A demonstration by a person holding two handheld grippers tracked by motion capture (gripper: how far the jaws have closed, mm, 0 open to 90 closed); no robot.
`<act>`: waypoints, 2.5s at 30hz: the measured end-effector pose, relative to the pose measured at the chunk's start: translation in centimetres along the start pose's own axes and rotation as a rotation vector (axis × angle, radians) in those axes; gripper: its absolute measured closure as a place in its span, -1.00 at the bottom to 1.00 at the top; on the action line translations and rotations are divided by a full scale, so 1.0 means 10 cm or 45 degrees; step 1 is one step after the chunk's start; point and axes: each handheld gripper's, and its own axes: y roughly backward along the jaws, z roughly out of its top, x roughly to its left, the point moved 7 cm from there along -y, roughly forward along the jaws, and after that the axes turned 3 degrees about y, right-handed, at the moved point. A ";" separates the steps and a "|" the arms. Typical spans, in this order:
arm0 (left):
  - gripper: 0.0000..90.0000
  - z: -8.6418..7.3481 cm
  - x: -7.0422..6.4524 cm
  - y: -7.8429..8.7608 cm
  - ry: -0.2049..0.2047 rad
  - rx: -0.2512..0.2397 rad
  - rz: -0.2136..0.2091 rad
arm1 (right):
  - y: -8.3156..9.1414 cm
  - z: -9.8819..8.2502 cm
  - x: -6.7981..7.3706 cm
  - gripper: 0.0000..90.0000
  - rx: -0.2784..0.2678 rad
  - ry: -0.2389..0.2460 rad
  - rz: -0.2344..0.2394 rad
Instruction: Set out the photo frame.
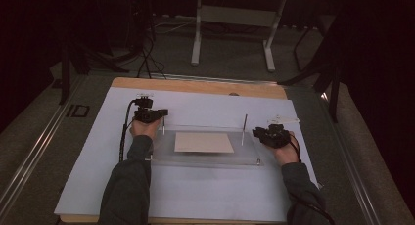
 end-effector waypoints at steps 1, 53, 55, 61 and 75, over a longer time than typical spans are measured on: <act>0.88 0.00 0.00 0.00 0.004 0.000 -0.001 | 0.01 -0.02 0.01 0.64 -0.001 0.003 0.000; 0.87 0.03 0.03 -0.03 0.062 0.042 -0.031 | -0.04 -0.05 0.34 -0.08 -0.201 0.270 0.138; 0.87 0.03 0.03 -0.03 0.063 0.048 -0.037 | -0.04 -0.05 0.34 -0.08 -0.205 0.268 0.136; 0.87 0.04 0.02 -0.04 0.044 0.057 -0.020 | -0.04 -0.04 0.35 -0.09 -0.213 0.284 0.125; 0.71 0.00 0.04 -0.05 0.023 0.046 -0.037 | -0.06 0.02 0.43 -0.04 -0.223 0.282 0.171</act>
